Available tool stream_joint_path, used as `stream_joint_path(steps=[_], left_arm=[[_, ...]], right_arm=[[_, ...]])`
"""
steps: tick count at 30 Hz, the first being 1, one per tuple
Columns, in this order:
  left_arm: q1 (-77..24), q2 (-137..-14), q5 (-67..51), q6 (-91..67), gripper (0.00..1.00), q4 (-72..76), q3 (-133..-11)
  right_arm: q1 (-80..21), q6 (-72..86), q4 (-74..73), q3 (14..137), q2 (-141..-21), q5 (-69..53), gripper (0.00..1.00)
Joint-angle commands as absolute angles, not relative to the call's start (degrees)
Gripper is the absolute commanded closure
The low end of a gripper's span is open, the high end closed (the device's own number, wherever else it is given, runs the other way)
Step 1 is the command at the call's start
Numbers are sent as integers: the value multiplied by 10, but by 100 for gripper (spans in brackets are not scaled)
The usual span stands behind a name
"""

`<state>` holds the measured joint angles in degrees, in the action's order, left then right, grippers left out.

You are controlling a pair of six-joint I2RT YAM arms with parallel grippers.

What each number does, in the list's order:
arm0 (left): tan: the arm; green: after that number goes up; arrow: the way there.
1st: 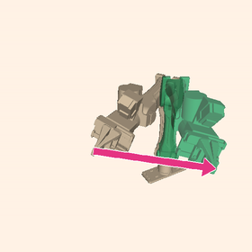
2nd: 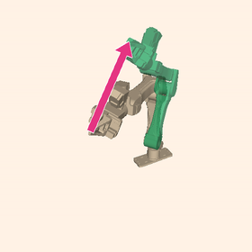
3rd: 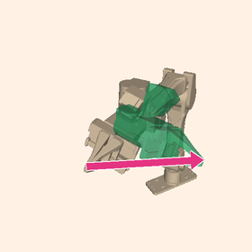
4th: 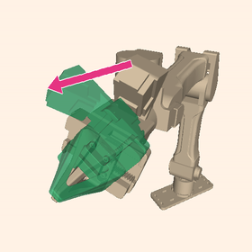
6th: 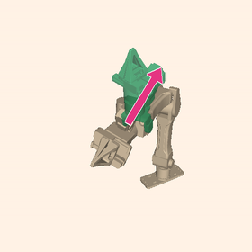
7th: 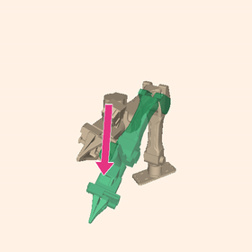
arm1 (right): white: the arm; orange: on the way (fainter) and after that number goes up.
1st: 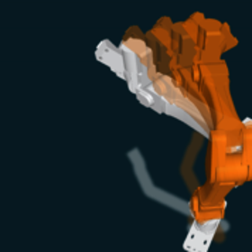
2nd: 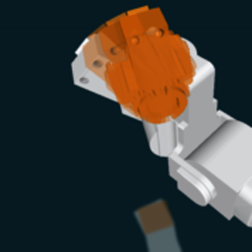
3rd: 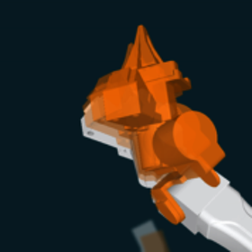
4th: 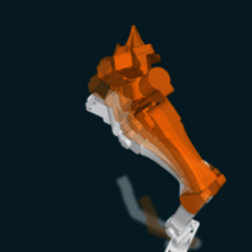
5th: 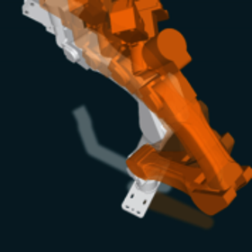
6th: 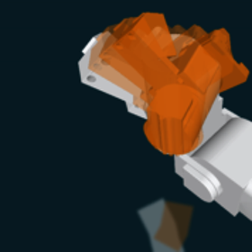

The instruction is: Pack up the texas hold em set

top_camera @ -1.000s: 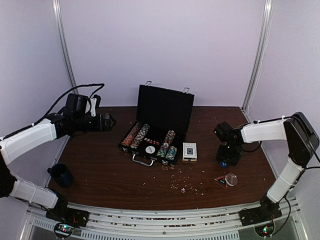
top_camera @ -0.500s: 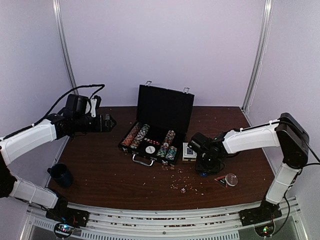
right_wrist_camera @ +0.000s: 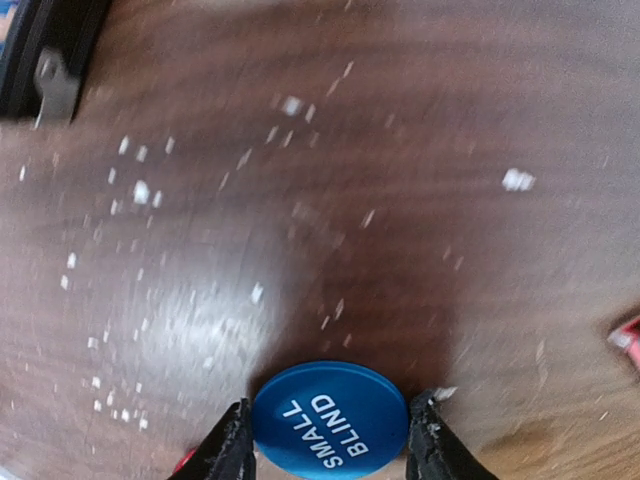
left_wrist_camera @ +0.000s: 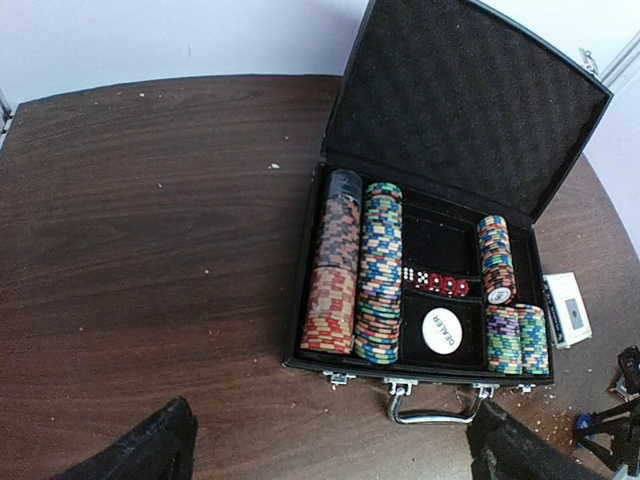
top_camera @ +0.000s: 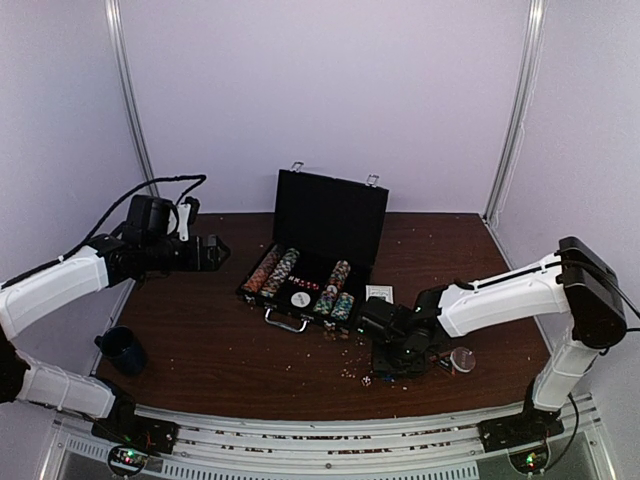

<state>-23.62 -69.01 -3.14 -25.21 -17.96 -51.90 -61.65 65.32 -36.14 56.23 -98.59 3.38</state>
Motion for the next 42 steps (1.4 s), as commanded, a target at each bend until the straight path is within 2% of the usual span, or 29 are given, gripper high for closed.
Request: stream_joint_path(steps=[1,9,18,28,35,38,42], left_arm=[[-235,-676,-45,-244,2,-156,-510],[-236,-684,-52,-241,2,-150,-509],[-236,-680,-42,-239,2,-150,-509],[-230,-688,-31,-235,2,-178,-518],[-180,-748,-43,-248,2,-193,-521],[-143,-804,-60,-248,8,-183,-538],[-138,-890,-40,-235,23,-200,-585]], right_arm=[[-651,698,-386,509,-1026,-86,55],[-698,713,-406,488,-1017,-110,55],[-704,693,-435,481,-1002,-121,55],[-697,684,-444,555,-1020,-94,52],[-660,646,-445,610,-1025,-48,48],[-640,629,-426,617,-1021,-41,47],[-622,613,-402,618,-1018,-36,46]])
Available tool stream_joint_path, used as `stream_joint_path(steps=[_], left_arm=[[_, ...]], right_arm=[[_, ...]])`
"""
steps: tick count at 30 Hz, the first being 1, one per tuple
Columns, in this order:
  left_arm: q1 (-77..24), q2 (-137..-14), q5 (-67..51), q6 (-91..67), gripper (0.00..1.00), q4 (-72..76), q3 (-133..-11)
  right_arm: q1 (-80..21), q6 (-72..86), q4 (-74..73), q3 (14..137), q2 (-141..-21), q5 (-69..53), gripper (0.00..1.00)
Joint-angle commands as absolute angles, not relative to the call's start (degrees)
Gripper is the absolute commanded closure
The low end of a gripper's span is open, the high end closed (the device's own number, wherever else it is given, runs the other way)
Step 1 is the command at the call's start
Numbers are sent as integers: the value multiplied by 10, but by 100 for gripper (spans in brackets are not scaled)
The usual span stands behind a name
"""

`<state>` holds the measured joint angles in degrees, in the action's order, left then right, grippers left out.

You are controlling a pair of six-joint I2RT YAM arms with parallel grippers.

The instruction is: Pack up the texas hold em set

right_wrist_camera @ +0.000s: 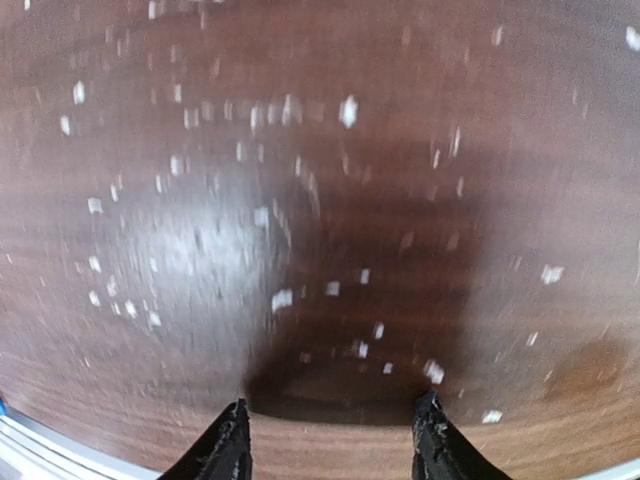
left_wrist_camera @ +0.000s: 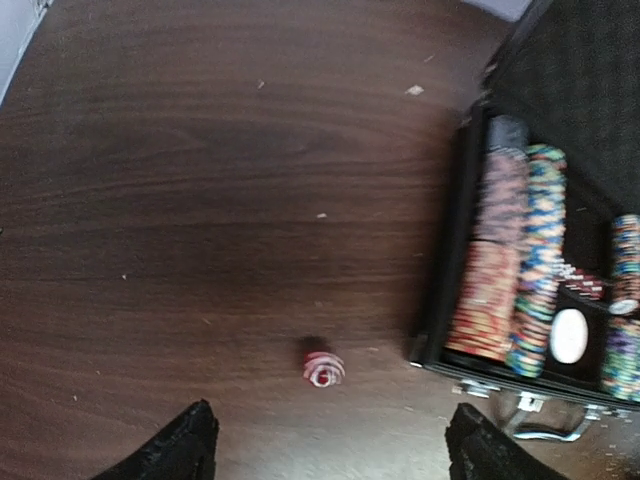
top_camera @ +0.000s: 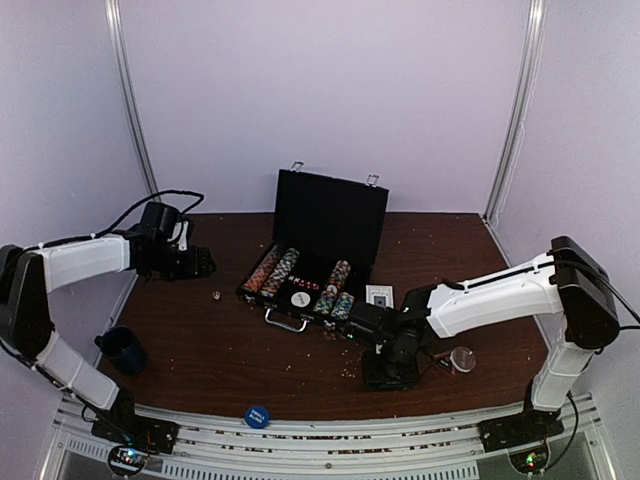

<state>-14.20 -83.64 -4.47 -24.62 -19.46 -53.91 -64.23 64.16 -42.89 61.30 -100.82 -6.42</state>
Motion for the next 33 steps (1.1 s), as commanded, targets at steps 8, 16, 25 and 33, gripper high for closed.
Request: stream_joint_path(steps=[8,16,25,33], left_arm=[[-139,-976,-133,-220,38,-154,-596],[-148,-1008,-182,-220,58,-160,-587],[-151,-994,-132,-241,67,-205,-538],[-151,-1006,-109,-246,79,-225,-537]], right_arm=[[-590,604,-347,589,-1011,-41,46],[-560,588,-337,589,-1008,-44,46],[-554,585,-334,590,-1017,-55,46],[-554,581,-345,604,-1024,-54,46]])
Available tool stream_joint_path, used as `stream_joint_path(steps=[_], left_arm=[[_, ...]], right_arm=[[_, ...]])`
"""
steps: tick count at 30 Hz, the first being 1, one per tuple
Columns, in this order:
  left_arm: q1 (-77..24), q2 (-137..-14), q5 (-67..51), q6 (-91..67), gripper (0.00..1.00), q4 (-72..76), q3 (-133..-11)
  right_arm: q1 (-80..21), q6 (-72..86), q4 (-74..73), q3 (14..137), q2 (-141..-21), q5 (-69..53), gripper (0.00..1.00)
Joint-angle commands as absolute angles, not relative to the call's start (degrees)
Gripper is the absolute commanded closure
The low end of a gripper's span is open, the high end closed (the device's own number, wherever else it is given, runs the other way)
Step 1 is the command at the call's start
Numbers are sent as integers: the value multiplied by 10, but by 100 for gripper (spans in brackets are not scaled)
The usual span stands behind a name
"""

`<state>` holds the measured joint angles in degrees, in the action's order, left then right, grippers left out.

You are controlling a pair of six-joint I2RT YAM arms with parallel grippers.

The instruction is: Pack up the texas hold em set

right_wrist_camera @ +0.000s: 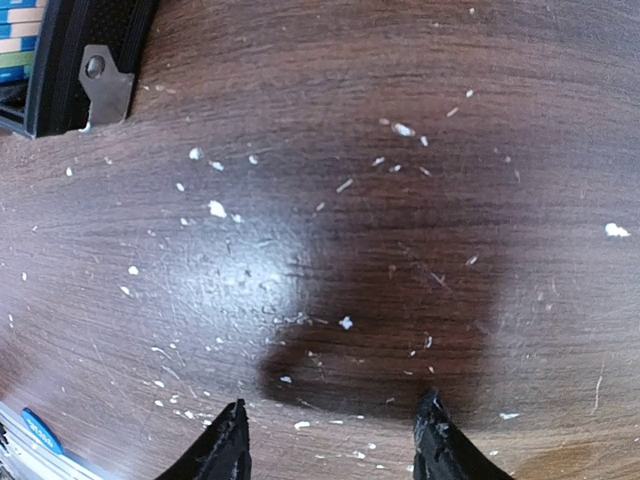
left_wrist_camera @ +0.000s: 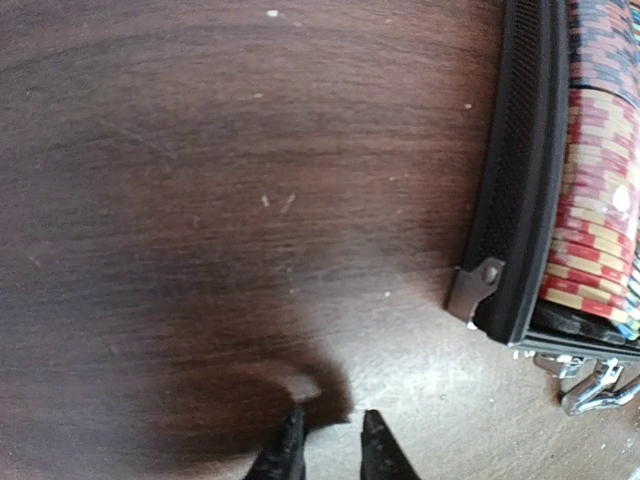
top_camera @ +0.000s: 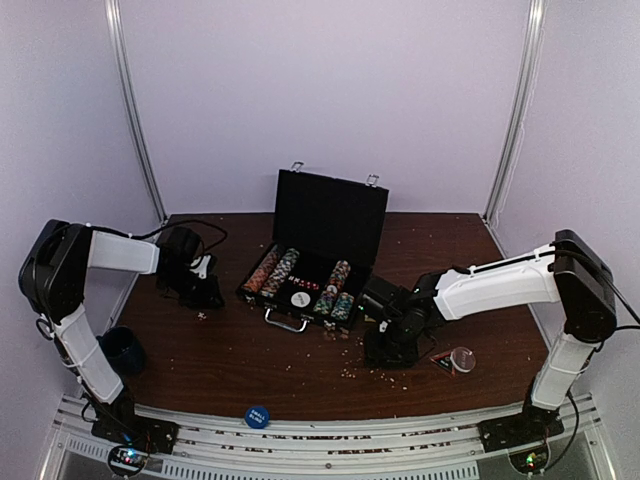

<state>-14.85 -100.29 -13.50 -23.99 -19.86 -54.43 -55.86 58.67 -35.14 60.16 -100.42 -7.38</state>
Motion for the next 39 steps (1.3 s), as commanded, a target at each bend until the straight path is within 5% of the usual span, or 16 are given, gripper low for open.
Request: stream_joint_path(steps=[1,9,23,39], left_arm=[[-151,-1006,-107,-247,80,-229,-536],[-151,-967,-101,-248,76,-218,-527],[-151,-824,-136,-185,39,-243,-548],[-299,-676,-284,-372,51,-299,-362]], right_arm=[[-554,581,-345,605,-1024,-54,46],[-555,572,-344,610,-1019,-47,46],[-554,503,-332,603,-937,-27,39],[-597,593,-209,528,-844,-131,34]])
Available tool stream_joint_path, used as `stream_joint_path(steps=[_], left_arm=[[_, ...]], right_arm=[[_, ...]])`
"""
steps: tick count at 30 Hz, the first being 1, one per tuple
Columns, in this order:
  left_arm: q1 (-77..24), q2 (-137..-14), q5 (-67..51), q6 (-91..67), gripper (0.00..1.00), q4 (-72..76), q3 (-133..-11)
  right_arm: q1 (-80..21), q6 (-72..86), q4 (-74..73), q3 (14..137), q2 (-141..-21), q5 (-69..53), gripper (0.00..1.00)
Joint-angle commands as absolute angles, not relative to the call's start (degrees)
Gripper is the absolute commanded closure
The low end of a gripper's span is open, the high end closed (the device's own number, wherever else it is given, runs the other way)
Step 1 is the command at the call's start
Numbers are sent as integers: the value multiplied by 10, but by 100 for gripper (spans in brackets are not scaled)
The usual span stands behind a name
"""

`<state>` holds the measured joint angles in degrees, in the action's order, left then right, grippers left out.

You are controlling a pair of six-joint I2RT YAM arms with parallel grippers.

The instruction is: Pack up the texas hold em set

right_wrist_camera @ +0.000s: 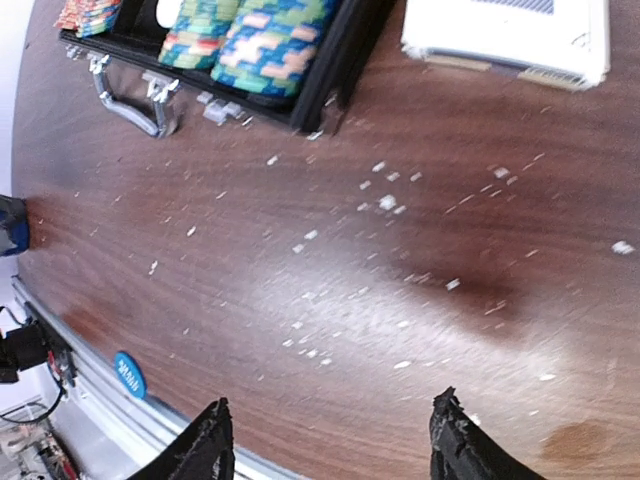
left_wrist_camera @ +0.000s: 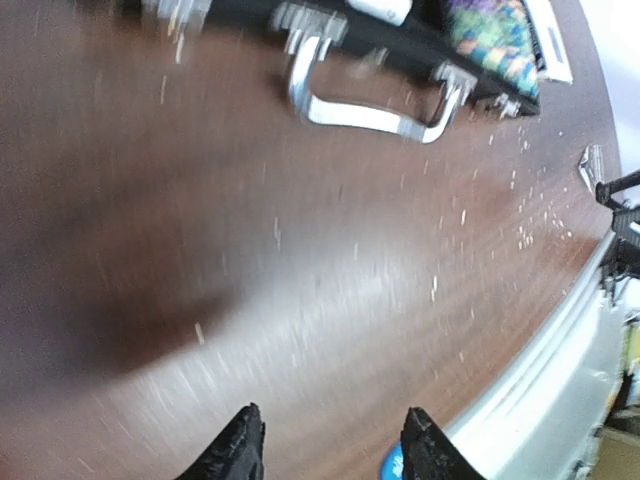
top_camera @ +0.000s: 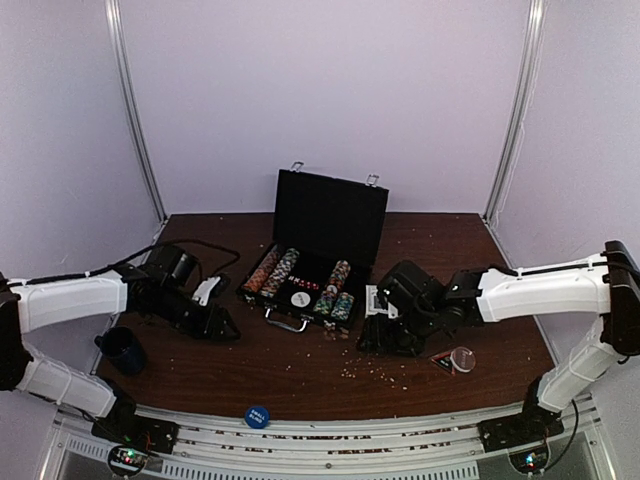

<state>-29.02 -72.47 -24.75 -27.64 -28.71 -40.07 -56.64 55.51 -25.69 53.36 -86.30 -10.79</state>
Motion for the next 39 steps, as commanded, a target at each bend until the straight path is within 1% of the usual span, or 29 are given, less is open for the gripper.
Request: stream_joint_path(steps=[1,4,6,8,10,14,22,27,31,35,39], left_arm=[[-303,-662,-288,-386,51,-299,-350],[-310,-642,-321,-422,49,-299,-316],[-329,-636,-320,-434,49,-298,-310],[-353,-634,-321,-443,51,-295,-306],[-367,-638,-332,-449,54,-293,-300],[-381,-646,-343,-453,54,-293,-295],[-399,-623,-323,-445,54,-291,-260],[-403,-605,-336,-443,55,-250,-232],[-405,-597,-340,-435,55,-245,-228],[-407,-609,-366,-443,57,-196,-210],[-420,-630,-363,-437,58,-183,-215]], right_arm=[[-606,608,-196,520,-842,-133,34],[-633,680,-109,480,-834,-145,34],[-664,725,-31,451,-833,-145,34],[-688,759,19,441,-844,-137,34],[-709,776,21,460,-871,-125,35],[-738,785,6,536,-933,-96,36],[-799,867,66,590,-1035,-49,40],[-827,912,77,631,-1101,-32,44],[-841,934,45,661,-1119,-4,44],[-847,961,66,650,-1127,8,45],[-853,970,51,674,-1151,3,48]])
